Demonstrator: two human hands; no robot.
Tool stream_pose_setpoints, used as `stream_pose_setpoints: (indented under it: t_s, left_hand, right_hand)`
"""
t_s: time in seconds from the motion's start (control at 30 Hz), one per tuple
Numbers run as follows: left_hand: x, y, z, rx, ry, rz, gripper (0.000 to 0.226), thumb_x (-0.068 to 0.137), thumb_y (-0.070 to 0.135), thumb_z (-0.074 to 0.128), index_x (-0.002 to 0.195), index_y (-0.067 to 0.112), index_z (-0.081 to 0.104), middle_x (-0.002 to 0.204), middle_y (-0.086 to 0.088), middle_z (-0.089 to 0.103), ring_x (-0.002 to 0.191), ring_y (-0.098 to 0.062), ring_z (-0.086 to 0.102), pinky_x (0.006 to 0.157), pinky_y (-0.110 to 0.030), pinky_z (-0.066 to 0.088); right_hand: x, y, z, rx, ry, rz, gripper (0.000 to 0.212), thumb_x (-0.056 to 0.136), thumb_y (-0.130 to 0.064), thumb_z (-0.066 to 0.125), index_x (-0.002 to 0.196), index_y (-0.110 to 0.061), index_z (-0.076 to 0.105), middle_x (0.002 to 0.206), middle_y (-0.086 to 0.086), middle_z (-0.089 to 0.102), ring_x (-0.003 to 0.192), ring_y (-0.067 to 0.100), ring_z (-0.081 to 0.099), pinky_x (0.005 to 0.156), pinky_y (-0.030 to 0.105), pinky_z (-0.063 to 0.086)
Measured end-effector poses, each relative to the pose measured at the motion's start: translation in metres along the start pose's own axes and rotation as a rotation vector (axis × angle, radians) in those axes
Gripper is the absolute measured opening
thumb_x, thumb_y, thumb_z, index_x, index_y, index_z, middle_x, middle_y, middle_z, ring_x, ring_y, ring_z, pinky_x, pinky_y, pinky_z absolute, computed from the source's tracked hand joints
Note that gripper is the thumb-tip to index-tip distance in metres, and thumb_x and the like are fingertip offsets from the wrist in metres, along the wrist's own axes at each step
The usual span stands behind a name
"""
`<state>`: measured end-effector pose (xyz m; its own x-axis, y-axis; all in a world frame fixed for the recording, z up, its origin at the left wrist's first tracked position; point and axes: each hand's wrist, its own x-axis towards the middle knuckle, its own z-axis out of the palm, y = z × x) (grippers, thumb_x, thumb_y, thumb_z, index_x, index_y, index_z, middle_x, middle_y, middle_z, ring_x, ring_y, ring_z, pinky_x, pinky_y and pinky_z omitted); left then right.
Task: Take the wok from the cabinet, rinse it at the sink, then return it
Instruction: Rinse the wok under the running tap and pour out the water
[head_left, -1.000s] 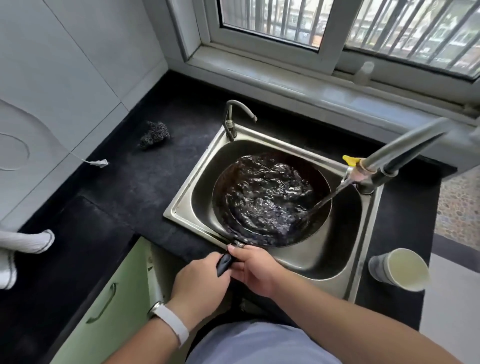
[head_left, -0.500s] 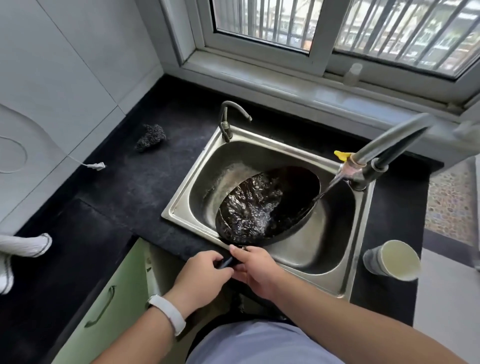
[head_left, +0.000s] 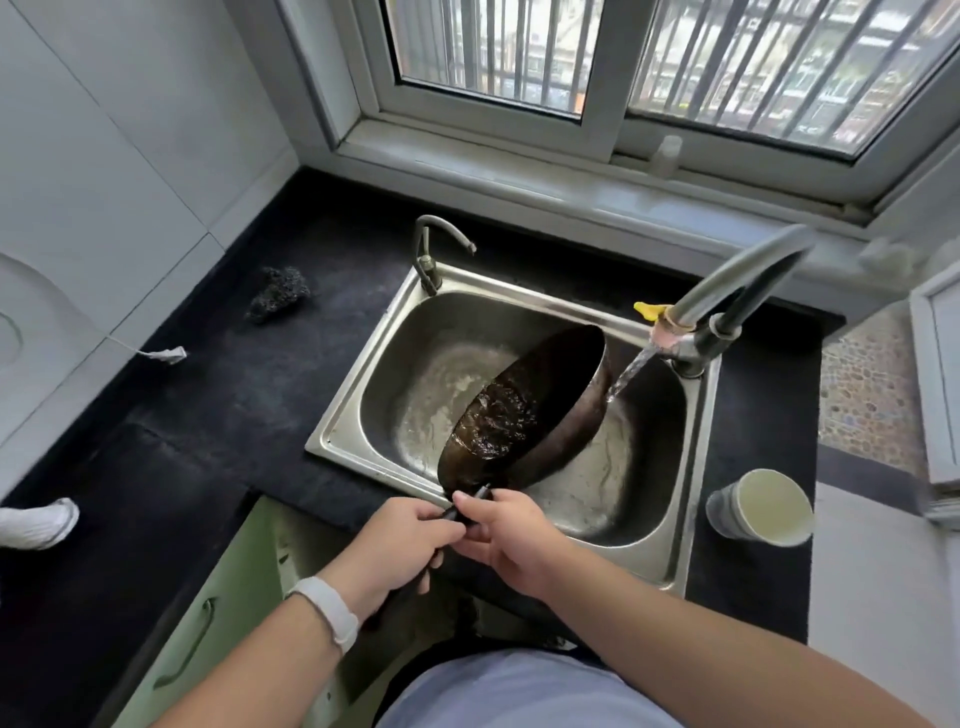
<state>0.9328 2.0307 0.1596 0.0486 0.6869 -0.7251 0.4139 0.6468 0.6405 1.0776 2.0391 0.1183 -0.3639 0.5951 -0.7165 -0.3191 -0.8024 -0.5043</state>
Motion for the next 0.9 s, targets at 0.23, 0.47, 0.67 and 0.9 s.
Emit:
stream_pose_setpoints:
  t_s: [0.23,0.47,0.67,0.9]
  left_hand:
    - [-0.001,0.006,0.006,-0.138,-0.037,-0.029,0.016,0.093,0.008,0.06,0.081,0.001,0.068,0.048,-0.005,0.05,0.031,-0.017,0.04,0.032,-0.019,0.03]
    - [0.001,0.004,0.015,-0.169,-0.107,-0.035,0.011,0.091,0.006,0.061,0.081,0.002,0.065,0.049,-0.004,0.049,0.031,-0.016,0.04,0.032,-0.019,0.029]
    - [-0.003,0.005,0.026,-0.181,-0.151,-0.036,0.007,0.091,0.004,0.059,0.086,0.002,0.063,0.052,-0.005,0.049,0.032,-0.015,0.04,0.034,-0.019,0.028]
    - [-0.022,0.004,0.029,0.338,-0.104,0.098,0.019,0.095,0.03,0.052,0.088,0.018,0.066,0.082,-0.003,0.07,0.058,-0.018,0.069,0.054,-0.03,0.053]
  right_hand:
    - [-0.008,-0.01,0.0,-0.09,0.052,-0.031,0.011,0.093,-0.016,0.064,0.098,-0.007,0.059,0.079,0.004,0.074,0.065,0.011,0.07,0.062,0.026,0.055]
    - [-0.013,-0.006,-0.006,-0.122,0.11,-0.041,0.032,0.092,-0.02,0.065,0.116,0.001,0.06,0.082,0.004,0.074,0.062,0.01,0.067,0.058,0.023,0.052]
    - [-0.018,0.001,-0.017,-0.086,0.124,-0.099,0.033,0.091,-0.02,0.066,0.113,0.005,0.06,0.088,0.013,0.073,0.076,0.02,0.069,0.078,0.035,0.057]
    - [-0.022,0.012,-0.02,-0.074,0.144,-0.106,0.029,0.092,-0.015,0.066,0.113,0.002,0.056,0.089,0.014,0.069,0.073,0.023,0.07,0.069,0.037,0.059]
